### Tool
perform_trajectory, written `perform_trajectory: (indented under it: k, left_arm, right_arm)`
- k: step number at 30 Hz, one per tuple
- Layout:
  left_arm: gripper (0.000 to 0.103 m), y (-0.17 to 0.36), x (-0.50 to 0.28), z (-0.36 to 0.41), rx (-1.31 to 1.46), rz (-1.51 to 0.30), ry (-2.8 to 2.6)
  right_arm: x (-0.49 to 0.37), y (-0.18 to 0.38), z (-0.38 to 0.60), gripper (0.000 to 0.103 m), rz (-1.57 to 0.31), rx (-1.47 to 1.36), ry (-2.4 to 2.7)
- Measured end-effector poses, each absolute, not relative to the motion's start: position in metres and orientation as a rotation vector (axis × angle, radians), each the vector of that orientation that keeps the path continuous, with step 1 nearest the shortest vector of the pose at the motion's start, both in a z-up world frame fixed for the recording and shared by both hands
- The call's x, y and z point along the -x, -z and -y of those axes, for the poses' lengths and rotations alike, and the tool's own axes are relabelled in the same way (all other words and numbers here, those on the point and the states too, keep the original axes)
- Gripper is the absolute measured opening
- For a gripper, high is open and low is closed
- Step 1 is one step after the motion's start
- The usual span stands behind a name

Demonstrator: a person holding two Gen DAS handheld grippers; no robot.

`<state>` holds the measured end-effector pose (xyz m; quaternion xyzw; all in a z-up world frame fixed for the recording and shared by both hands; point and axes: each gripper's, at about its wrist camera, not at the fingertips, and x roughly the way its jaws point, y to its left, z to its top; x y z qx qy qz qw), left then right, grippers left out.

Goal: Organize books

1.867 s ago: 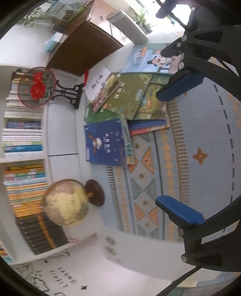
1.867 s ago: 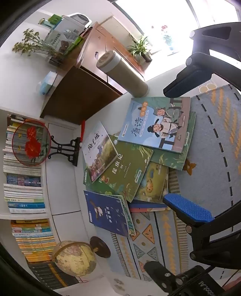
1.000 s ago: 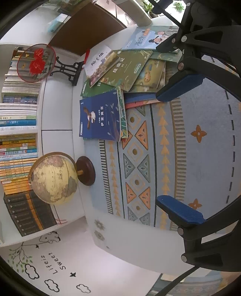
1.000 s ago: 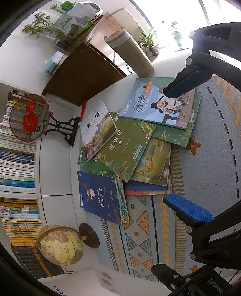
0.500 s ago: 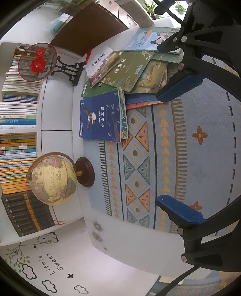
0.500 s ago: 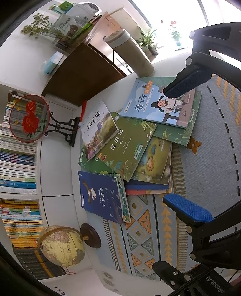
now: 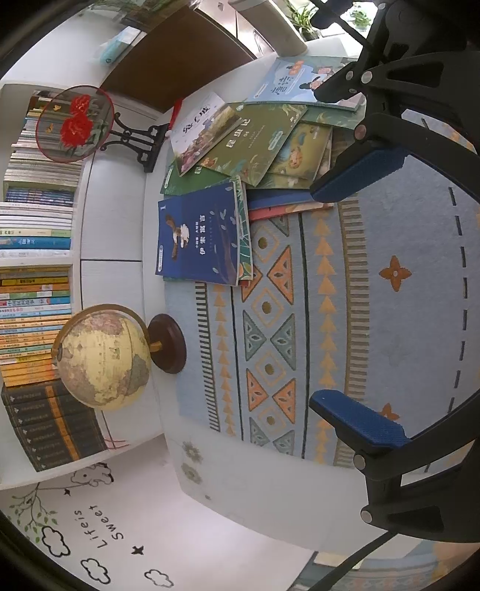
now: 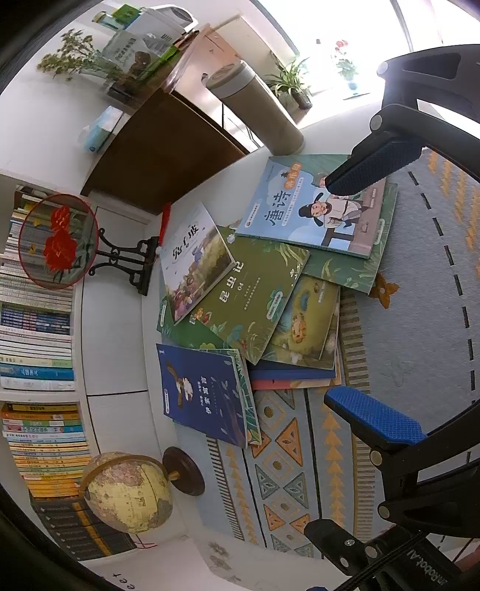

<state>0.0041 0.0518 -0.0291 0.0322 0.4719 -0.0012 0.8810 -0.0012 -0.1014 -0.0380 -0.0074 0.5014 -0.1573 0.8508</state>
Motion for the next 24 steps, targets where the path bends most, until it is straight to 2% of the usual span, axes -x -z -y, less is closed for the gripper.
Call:
perform_trajectory:
  k: [24]
  left_arm:
    - [0.101,0.025,0.001,-0.048,0.052,-0.998,0.115]
  right_arm:
    - [0.015,0.03,0.12,0.103,-1.022,-0.069,0.325]
